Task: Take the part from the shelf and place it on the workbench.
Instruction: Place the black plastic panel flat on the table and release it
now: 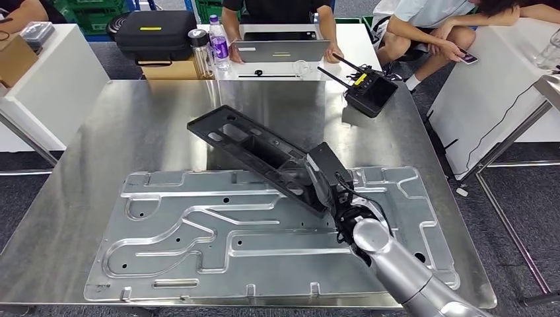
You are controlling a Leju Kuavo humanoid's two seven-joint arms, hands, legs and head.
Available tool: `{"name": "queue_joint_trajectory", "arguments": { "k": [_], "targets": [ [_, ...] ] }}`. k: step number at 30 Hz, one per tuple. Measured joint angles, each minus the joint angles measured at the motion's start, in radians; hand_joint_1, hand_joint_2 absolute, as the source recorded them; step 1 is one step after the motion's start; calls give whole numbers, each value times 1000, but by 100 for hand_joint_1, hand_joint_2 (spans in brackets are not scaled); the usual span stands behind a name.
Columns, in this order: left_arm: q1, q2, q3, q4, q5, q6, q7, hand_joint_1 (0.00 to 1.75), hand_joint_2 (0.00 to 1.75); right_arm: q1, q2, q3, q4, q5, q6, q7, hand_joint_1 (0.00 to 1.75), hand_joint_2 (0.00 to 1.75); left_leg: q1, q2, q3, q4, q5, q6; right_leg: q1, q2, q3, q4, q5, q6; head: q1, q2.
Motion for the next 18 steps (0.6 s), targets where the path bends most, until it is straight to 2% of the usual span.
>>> {"name": "queue_joint_trajectory", "arguments": {
  "k": [1,2,3,5,6,7,8,9,10,11,12,13,16,17,18],
  "targets": [
    [1,0,2,0,3,6,9,0,0,11,5,-1,-24,-59,11,-39,0,0,2,0,6,-11,8,6,-1,-1,1,2,-5,3,0,0],
    [4,1,4,0,8,10,14,0,0,22,11,-1,-56,-129,18,-87,0,0,7,1,12,-25,16,11,1,-2,-6,22,-25,4,1,0],
    [8,2,7,0,12,14,16,0,0,33,16,-1,-91,-191,16,-129,0,0,12,3,17,-36,22,14,1,-2,-21,64,-58,5,1,0],
    [15,5,12,0,16,20,16,0,0,56,25,-1,-158,-265,-4,-176,0,0,15,6,18,-41,27,14,-4,-2,-75,206,-142,10,2,0],
    [16,5,15,0,17,22,16,0,0,67,27,0,-184,-279,-14,-183,0,0,17,7,15,-41,29,11,-8,-2,-100,272,-169,14,2,0],
    [17,5,17,0,19,23,15,0,0,77,29,0,-208,-287,-21,-185,0,0,20,6,13,-40,31,7,-13,-2,-111,309,-179,19,2,0],
    [17,5,19,0,21,24,15,0,0,84,31,0,-230,-294,-24,-188,0,0,25,6,9,-39,33,1,-18,-2,-101,300,-166,26,2,0],
    [18,6,21,0,23,25,15,0,0,89,31,0,-248,-302,-26,-191,0,0,31,5,5,-36,35,-6,-24,-3,-72,252,-137,33,2,0],
    [17,7,23,1,26,27,14,0,0,92,32,1,-265,-309,-25,-196,0,0,36,5,0,-29,35,-16,-32,-6,-23,167,-104,44,3,0],
    [17,10,25,1,29,28,14,0,0,95,34,1,-282,-316,-24,-200,0,0,39,4,-7,-22,34,-27,-36,-4,18,96,-77,50,4,0],
    [18,12,26,2,30,28,13,0,0,99,37,3,-298,-321,-21,-204,0,0,40,4,-12,-13,33,-38,-38,-1,41,54,-58,49,6,0],
    [18,15,28,2,33,29,12,0,0,105,41,4,-314,-323,-19,-209,0,0,40,4,-17,-3,32,-47,-40,3,53,29,-54,43,8,0],
    [20,18,31,3,42,32,9,0,0,131,54,12,-350,-305,-27,-235,0,0,45,4,-35,15,31,-63,-36,9,27,47,-59,8,6,0],
    [20,18,32,3,45,34,8,0,0,141,59,15,-360,-296,-37,-248,0,0,46,5,-45,33,12,-65,-34,7,17,52,-53,-2,5,0],
    [21,19,34,3,47,36,8,0,0,150,63,16,-369,-289,-48,-260,0,0,47,7,-61,74,-24,-66,-31,6,8,52,-46,-12,4,0]
  ]
}}
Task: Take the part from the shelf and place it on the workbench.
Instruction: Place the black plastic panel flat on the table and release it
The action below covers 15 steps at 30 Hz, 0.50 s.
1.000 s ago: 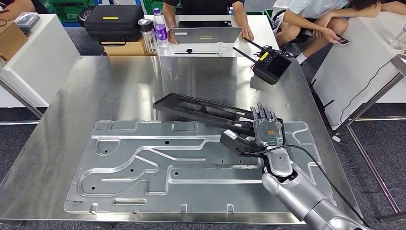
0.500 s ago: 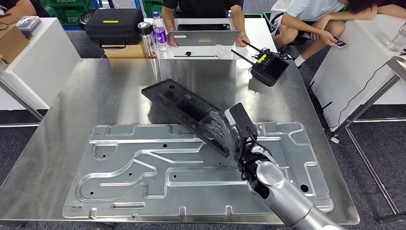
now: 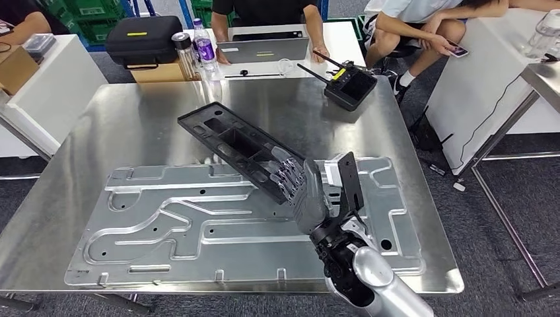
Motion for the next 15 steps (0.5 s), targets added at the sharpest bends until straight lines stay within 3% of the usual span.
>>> {"name": "queue_joint_trajectory", "arguments": {
  "k": [3,5,6,8,10,11,13,14,15],
  "targets": [
    [-1,1,9,0,4,5,-1,0,0,24,7,1,-21,10,-32,-25,0,0,-9,1,-63,212,-139,6,14,-5,-30,0,23,-18,-2,0],
    [3,1,12,0,8,7,-2,0,0,40,9,1,-31,14,-48,-33,0,0,-20,1,-57,275,-167,21,29,-7,-51,1,38,-25,-2,0],
    [8,1,13,0,10,7,-2,0,0,46,9,2,-37,16,-55,-35,0,0,-28,1,-22,239,-152,34,36,-6,-60,1,45,-28,-2,0],
    [17,3,16,0,14,6,-3,0,0,54,12,2,-48,18,-65,-39,0,0,-50,1,87,87,-118,73,49,-4,-77,0,61,-31,-1,0],
    [22,3,18,1,16,7,-4,0,0,60,15,2,-58,18,-70,-43,0,0,-68,4,162,-34,-101,95,51,-5,-83,-3,76,-28,0,0],
    [22,3,19,1,16,7,-5,0,0,64,17,2,-61,16,-71,-45,0,0,-74,5,174,-59,-99,97,50,-7,-84,-5,83,-24,0,0],
    [26,2,20,2,16,8,-7,0,0,70,20,3,-67,12,-73,-49,0,0,-74,5,168,-72,-75,92,47,-11,-85,-12,97,-14,0,0],
    [27,2,20,2,16,8,-7,0,0,74,21,3,-70,6,-73,-53,0,0,-71,6,164,-81,-63,93,47,-11,-90,-8,89,-9,0,0],
    [29,2,20,2,15,8,-7,0,0,78,22,3,-72,-2,-72,-58,0,0,-67,7,157,-89,-48,94,46,-10,-100,12,61,-4,0,0]
  ]
}}
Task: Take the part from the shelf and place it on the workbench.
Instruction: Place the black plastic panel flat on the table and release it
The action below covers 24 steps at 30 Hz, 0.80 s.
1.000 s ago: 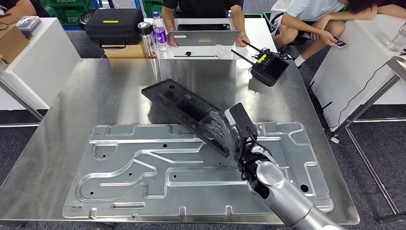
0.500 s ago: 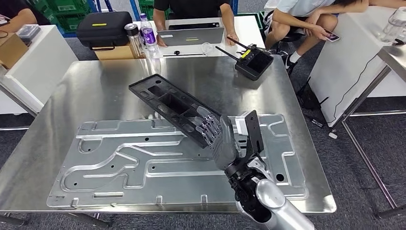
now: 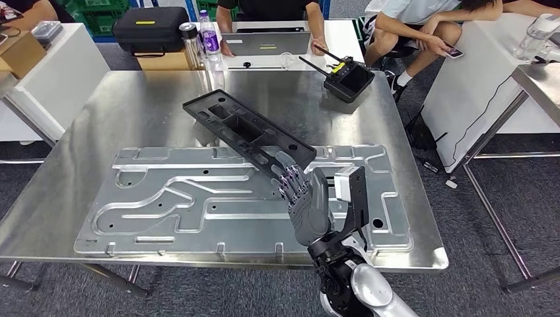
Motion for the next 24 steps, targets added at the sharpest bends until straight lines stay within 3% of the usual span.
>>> {"name": "queue_joint_trajectory", "arguments": {
  "k": [1,3,4,5,6,7,9,11,12,14,16,17,19,21,22,24],
  "targets": [
    [1,0,0,0,0,0,0,0,0,5,0,0,-1,-10,1,-5,0,0,4,1,-9,-6,13,0,-2,1,-16,42,-44,5,0,0],
    [2,-2,0,0,-1,0,0,0,0,16,0,0,-2,-30,3,-11,0,0,7,1,-34,-6,34,0,-7,1,-55,175,-143,16,2,0],
    [4,-3,0,0,-1,0,0,0,0,22,0,0,-2,-37,4,-13,0,0,8,2,-48,-6,43,-3,-10,1,-69,240,-168,21,2,0],
    [5,-3,0,0,-1,1,0,0,0,26,0,-1,-2,-40,4,-14,0,0,10,3,-61,-5,52,-5,-12,1,-73,283,-171,26,2,0],
    [7,-3,0,0,-2,2,0,0,0,29,0,-1,-2,-42,5,-14,0,0,12,4,-74,-4,60,-9,-15,0,-61,295,-153,30,2,0],
    [8,-3,0,0,-2,5,0,0,0,31,0,-1,-2,-42,5,-14,0,0,15,3,-85,-1,68,-14,-18,1,-29,268,-123,35,2,0],
    [8,-3,0,0,-2,11,0,0,0,32,0,-1,-2,-34,2,-14,0,0,21,-3,-105,8,78,-26,-27,17,81,124,-85,44,2,0],
    [6,-3,0,0,-3,16,-1,0,0,33,0,0,-3,-19,-4,-13,0,0,21,-13,-120,24,87,-38,-29,38,170,-8,-100,37,2,0],
    [5,-3,0,0,-3,18,-1,0,0,34,0,0,-4,-15,-6,-12,0,0,20,-19,-125,28,91,-44,-26,42,185,-34,-114,28,2,0],
    [7,-3,0,0,-3,19,-2,0,0,35,0,0,-4,-10,-9,-10,0,0,23,-31,-132,33,102,-55,-23,27,184,-40,-115,8,3,0],
    [10,-2,0,0,-3,20,-2,0,0,35,1,0,-5,-6,-12,-10,0,0,27,-30,-151,68,78,-66,-24,10,179,-39,-107,-9,0,0],
    [10,-2,0,0,-3,20,-2,0,0,35,1,0,-6,-3,-14,-10,0,0,29,-26,-172,115,47,-71,-25,2,174,-39,-103,-16,-1,0],
    [11,-2,0,0,-3,20,-4,0,0,35,1,0,-8,5,-18,-7,0,0,31,-19,-232,261,-30,-82,-22,-14,164,-39,-97,-23,-4,0],
    [11,-2,0,0,-3,21,-6,0,0,36,1,0,-8,9,-21,-1,0,0,32,-15,-263,356,-62,-84,-19,-31,158,-39,-93,-25,-4,0],
    [11,-2,0,0,-3,21,-6,0,0,36,1,0,-8,10,-21,2,0,0,31,-13,-248,344,-51,-82,-17,-39,157,-39,-93,-25,-4,0],
    [13,-2,0,0,-3,21,-6,0,0,36,1,0,-9,12,-22,6,0,0,27,4,-165,208,8,-67,-13,-55,159,-39,-93,-24,-4,0]
  ]
}}
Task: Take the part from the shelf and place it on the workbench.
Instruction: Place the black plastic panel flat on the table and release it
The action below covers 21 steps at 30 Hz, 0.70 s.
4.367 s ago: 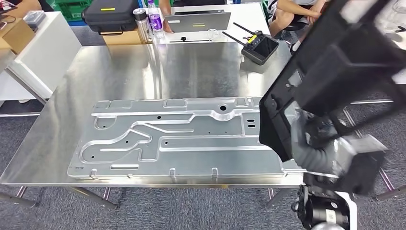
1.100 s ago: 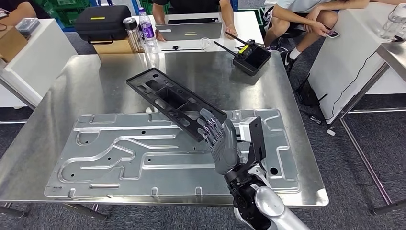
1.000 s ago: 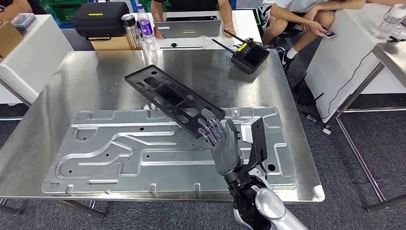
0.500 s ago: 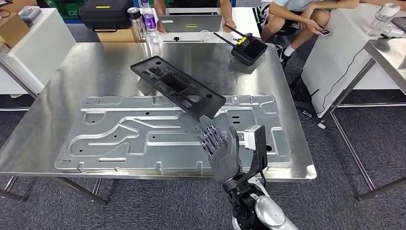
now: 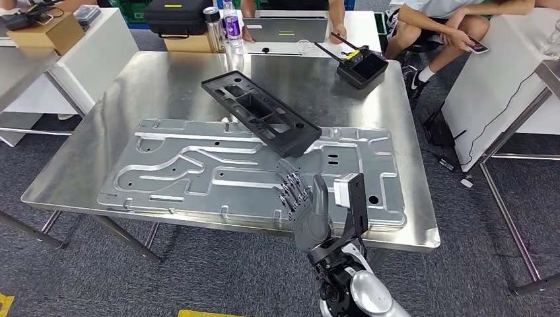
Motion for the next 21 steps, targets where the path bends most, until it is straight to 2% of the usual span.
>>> {"name": "queue_joint_trajectory", "arguments": {
  "k": [1,2,3,5,6,7,8,9,10,11,12,13,14,15,17,18,19,21],
  "targets": [
    [0,0,0,0,-1,0,1,0,0,0,0,0,-1,1,0,1,0,0,-6,18,46,-80,20,11,2,-8,1,-1,0,1,0,0],
    [0,0,0,0,-1,1,1,0,0,-1,0,0,-3,2,0,3,0,0,-14,33,76,-138,34,20,3,-15,1,-2,0,3,1,0],
    [0,0,0,0,-2,2,2,0,0,-1,0,0,-4,3,0,4,0,0,-21,44,90,-169,36,27,3,-22,1,-3,0,7,0,0],
    [0,1,0,0,-3,5,4,0,0,-2,1,0,-7,5,1,6,0,0,-30,39,88,-181,39,36,3,-38,1,-7,1,17,-2,0],
    [1,1,0,0,-3,7,4,0,0,-2,1,0,-9,6,2,6,0,0,-26,31,91,-189,41,40,2,-37,3,-7,-3,23,-3,0],
    [1,1,0,0,-3,8,6,0,0,-3,1,1,-10,7,3,7,0,0,-21,21,95,-197,45,43,2,-24,0,4,-13,27,-3,0],
    [0,1,0,0,-4,11,6,0,0,-4,1,1,-12,8,3,7,0,0,-16,12,100,-205,49,47,2,-4,-11,32,-32,30,-2,0],
    [-1,0,0,0,-6,12,7,0,0,-3,0,2,-13,8,4,7,0,0,-12,2,103,-210,52,49,1,21,-38,88,-61,32,-1,0],
    [-3,0,0,0,-8,14,8,0,0,-1,0,2,-14,8,5,8,0,0,-12,-9,103,-211,53,52,1,39,-75,162,-94,33,0,0],
    [-4,-1,0,0,-11,15,10,0,0,1,-1,3,-14,8,5,8,0,0,-12,-20,102,-210,53,53,0,46,-115,236,-120,35,1,0],
    [-3,-1,0,0,-13,16,12,0,0,4,-2,3,-14,8,5,8,0,0,-12,-33,102,-209,53,53,0,49,-148,290,-131,36,2,0],
    [-3,-1,0,0,-14,16,14,0,0,6,-3,4,-14,8,5,8,0,0,-13,-45,102,-207,53,53,0,50,-161,302,-118,37,2,0],
    [-2,-1,0,0,-14,17,17,0,0,7,-3,4,-14,8,5,8,0,0,-12,-59,102,-205,52,52,-1,53,-152,267,-84,38,2,0],
    [-2,-1,0,0,-15,17,18,0,0,7,-3,4,-14,8,5,8,0,0,-12,-72,102,-201,51,50,-2,62,-125,197,-38,38,2,0],
    [-2,-2,0,0,-15,18,21,0,0,7,-2,6,-14,8,5,9,0,0,-12,-98,98,-190,46,43,-8,98,-65,54,24,36,2,0],
    [-3,-2,0,0,-15,19,22,0,0,6,-2,7,-14,8,6,10,0,0,-12,-107,93,-185,44,39,-8,111,-50,18,34,34,2,0],
    [-2,-2,0,0,-16,19,24,0,0,6,-2,8,-15,9,7,10,0,0,-12,-115,87,-182,44,35,-7,117,-47,7,32,30,2,0],
    [0,-1,0,0,-19,21,31,0,0,6,-2,8,-16,9,8,13,0,0,-11,-126,78,-179,45,27,-5,100,-51,8,35,21,3,0]
  ]
}}
